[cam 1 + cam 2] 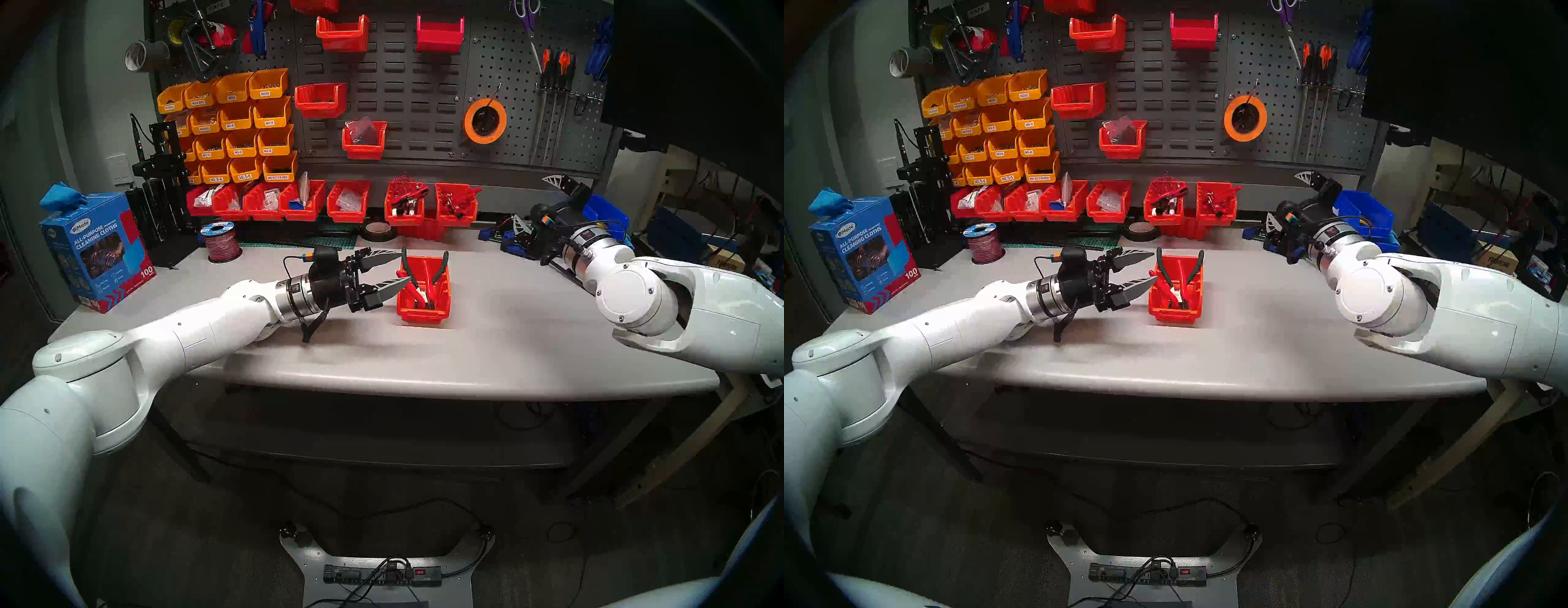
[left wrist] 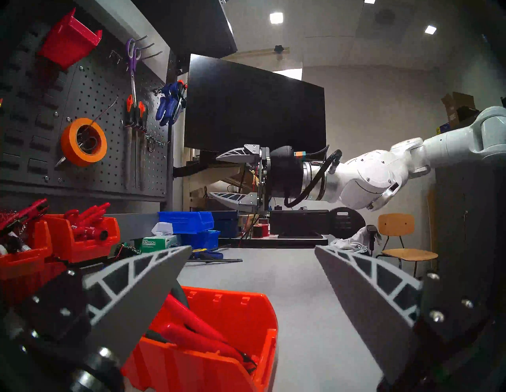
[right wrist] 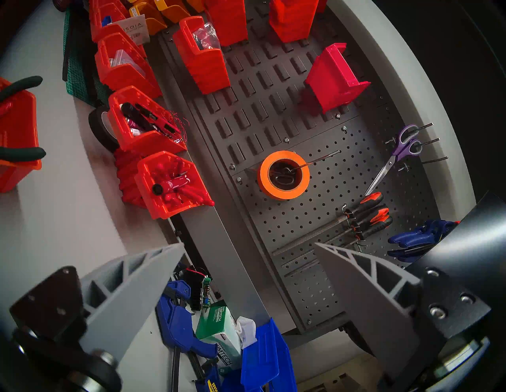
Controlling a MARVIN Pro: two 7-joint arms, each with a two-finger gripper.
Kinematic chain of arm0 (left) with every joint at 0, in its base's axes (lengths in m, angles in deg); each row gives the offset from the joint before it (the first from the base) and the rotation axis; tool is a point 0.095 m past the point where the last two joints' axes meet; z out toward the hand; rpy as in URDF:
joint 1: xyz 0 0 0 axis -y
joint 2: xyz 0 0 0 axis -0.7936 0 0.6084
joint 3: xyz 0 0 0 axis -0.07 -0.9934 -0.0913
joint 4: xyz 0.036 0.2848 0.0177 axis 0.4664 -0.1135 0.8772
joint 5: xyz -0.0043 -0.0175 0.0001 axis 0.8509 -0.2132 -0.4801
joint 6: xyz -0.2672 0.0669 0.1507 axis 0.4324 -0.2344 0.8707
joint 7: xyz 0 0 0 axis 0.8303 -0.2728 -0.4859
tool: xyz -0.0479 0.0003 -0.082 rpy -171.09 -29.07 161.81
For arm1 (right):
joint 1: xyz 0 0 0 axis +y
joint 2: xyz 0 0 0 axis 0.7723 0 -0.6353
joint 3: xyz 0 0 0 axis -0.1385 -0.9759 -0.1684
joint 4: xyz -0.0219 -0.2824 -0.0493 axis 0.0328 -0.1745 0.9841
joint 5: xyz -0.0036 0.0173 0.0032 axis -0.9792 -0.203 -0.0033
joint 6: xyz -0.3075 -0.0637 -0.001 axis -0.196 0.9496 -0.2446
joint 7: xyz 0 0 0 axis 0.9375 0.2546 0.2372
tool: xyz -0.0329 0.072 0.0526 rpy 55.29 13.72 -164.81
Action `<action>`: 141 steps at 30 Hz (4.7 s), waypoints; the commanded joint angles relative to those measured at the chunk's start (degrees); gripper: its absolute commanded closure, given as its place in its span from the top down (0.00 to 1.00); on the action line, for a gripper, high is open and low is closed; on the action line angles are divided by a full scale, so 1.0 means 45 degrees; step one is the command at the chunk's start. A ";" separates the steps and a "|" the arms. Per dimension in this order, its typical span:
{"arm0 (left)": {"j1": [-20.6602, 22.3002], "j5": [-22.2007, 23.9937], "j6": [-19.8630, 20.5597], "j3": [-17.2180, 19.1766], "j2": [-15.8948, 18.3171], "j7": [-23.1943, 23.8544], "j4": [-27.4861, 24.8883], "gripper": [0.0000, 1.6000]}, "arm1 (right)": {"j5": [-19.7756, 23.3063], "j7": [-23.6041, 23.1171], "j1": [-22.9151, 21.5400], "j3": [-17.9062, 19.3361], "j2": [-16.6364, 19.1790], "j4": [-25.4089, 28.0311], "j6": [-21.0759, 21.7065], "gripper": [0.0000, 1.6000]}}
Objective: Take out tools from the storage box
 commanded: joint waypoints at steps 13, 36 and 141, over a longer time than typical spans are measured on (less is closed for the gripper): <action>0.0714 -0.1543 0.1053 -0.1206 -0.0442 0.1229 0.0371 1.00 | -0.0007 0.0158 -0.0119 0.0129 0.0020 -0.0033 -0.0029 1.00; 0.1402 -0.1440 0.0675 -0.0331 -0.0521 0.1361 0.0882 1.00 | -0.0004 0.0156 -0.0129 0.0118 0.0020 -0.0033 -0.0032 1.00; 0.1157 -0.1236 -0.1959 0.1306 0.1617 -0.0939 0.0218 0.00 | 0.0002 0.0142 -0.0149 0.0096 0.0020 -0.0033 -0.0037 1.00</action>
